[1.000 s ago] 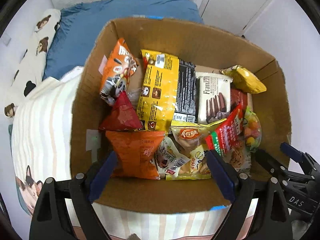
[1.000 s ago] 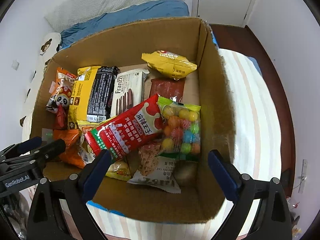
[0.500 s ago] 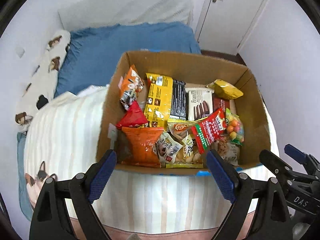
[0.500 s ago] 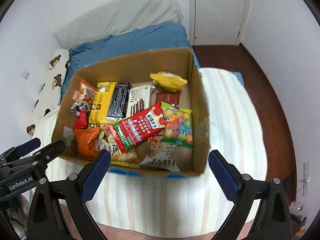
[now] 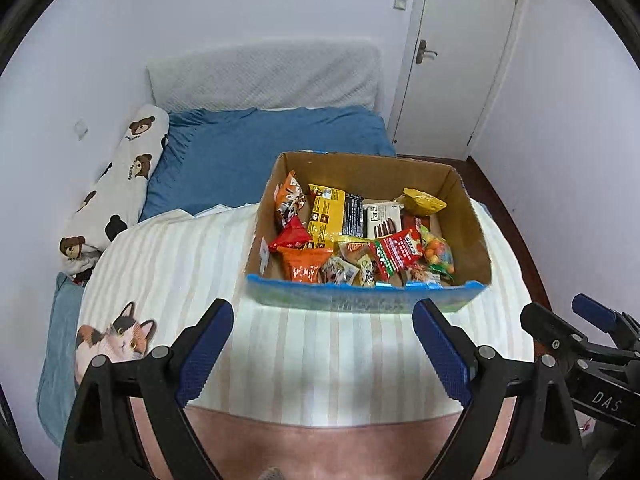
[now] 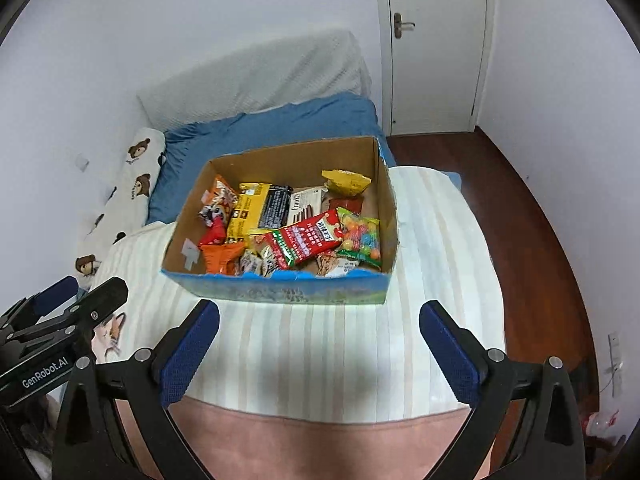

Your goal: Organize snacks

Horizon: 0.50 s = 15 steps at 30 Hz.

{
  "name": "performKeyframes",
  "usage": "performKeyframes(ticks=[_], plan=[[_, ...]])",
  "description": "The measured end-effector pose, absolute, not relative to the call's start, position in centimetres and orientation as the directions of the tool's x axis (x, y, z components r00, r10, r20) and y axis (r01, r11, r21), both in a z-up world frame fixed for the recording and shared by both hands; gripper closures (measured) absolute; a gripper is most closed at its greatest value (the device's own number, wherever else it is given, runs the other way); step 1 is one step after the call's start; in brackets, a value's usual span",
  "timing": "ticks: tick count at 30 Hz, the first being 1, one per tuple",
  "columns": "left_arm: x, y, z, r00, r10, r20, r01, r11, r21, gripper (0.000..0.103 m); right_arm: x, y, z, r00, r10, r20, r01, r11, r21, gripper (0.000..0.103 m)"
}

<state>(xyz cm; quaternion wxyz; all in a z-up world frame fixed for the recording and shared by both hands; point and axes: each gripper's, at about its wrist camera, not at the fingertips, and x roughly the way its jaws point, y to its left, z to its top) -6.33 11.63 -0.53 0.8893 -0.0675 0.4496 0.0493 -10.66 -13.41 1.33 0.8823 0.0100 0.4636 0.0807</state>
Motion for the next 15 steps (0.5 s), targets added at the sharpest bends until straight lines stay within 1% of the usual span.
performKeyframes(ticks=[6, 7, 8, 12, 15], plan=[[-10.1, 11.8, 1.7, 0.631, 0.063, -0.773, -0.171, 0.984, -0.060, 0.011, -15.1, -13.8, 3.4, 0.601, 0.145, -0.786, -0.140, 0.987, 0.075, 0.001], [-10.7, 11.8, 1.9, 0.639, 0.068, -0.766, -0.170, 0.984, -0.055, 0.009, -15.5, -13.9, 3.7, 0.606, 0.144, -0.782, -0.139, 0.987, 0.074, 0.001], [-11.2, 11.7, 2.2, 0.645, 0.080, -0.760, -0.173, 0.984, -0.043, 0.000, -16.2, -14.0, 4.0, 0.614, 0.142, -0.777, -0.141, 0.988, 0.070, 0.001], [-13.3, 11.0, 3.0, 0.659, 0.096, -0.746, -0.158, 0.987, -0.012, 0.000, -18.8, -14.1, 5.6, 0.650, 0.130, -0.749, -0.148, 0.988, 0.043, 0.001], [-14.3, 10.7, 3.2, 0.655, 0.082, -0.752, -0.142, 0.990, -0.016, 0.000, -20.2, -14.0, 6.7, 0.674, 0.120, -0.729, -0.152, 0.988, 0.022, 0.000]])
